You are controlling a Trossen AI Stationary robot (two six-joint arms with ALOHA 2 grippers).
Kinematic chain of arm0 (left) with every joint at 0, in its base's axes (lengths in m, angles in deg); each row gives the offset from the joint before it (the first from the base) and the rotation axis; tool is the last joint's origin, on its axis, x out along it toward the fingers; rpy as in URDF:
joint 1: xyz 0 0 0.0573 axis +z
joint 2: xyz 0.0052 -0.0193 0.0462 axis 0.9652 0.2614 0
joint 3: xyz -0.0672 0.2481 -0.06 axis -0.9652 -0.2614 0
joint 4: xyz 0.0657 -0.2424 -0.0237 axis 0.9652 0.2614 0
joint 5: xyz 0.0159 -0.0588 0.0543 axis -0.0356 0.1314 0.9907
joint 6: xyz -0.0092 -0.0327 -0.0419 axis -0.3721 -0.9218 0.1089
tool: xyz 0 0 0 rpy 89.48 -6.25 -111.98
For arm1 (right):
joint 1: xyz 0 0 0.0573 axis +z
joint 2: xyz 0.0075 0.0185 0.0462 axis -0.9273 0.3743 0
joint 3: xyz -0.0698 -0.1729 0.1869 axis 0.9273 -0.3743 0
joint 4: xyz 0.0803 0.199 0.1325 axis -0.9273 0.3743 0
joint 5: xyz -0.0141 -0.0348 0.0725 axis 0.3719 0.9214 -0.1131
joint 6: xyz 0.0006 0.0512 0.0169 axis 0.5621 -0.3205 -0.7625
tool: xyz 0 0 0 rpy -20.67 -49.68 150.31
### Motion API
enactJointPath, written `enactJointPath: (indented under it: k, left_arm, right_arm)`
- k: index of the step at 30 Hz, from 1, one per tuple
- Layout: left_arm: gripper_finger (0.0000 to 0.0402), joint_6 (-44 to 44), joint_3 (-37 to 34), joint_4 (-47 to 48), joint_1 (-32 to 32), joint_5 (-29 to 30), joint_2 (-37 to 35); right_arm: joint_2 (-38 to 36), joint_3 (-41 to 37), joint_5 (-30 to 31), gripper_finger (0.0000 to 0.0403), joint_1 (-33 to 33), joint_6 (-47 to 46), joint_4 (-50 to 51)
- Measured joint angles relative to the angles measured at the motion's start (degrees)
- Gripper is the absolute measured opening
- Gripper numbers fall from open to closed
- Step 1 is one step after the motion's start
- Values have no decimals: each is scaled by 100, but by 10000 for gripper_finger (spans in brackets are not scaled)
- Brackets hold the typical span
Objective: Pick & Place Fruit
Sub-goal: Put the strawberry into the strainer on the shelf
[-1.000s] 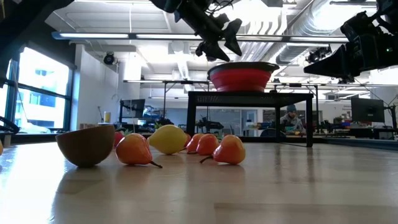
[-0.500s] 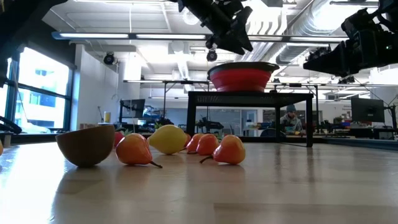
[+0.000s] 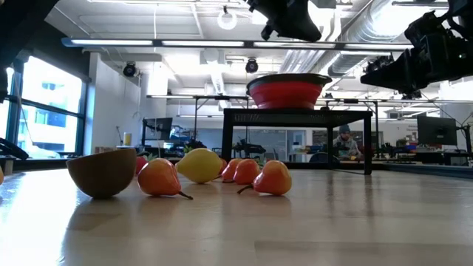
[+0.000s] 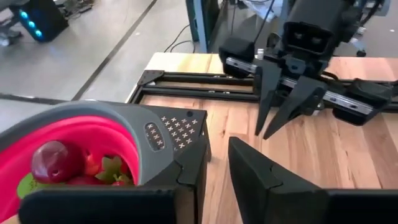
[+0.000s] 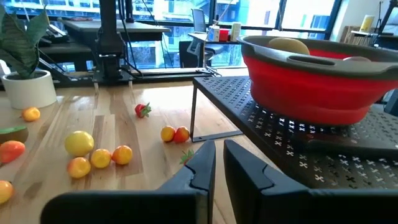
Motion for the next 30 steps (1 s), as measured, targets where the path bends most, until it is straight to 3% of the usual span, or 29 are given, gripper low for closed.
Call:
enactJointPath:
  k: [30]
  left_arm:
    - [58, -86, 0, -33, 8, 11, -3]
  right_arm:
    - [0, -2, 2, 26, 0, -57, 86]
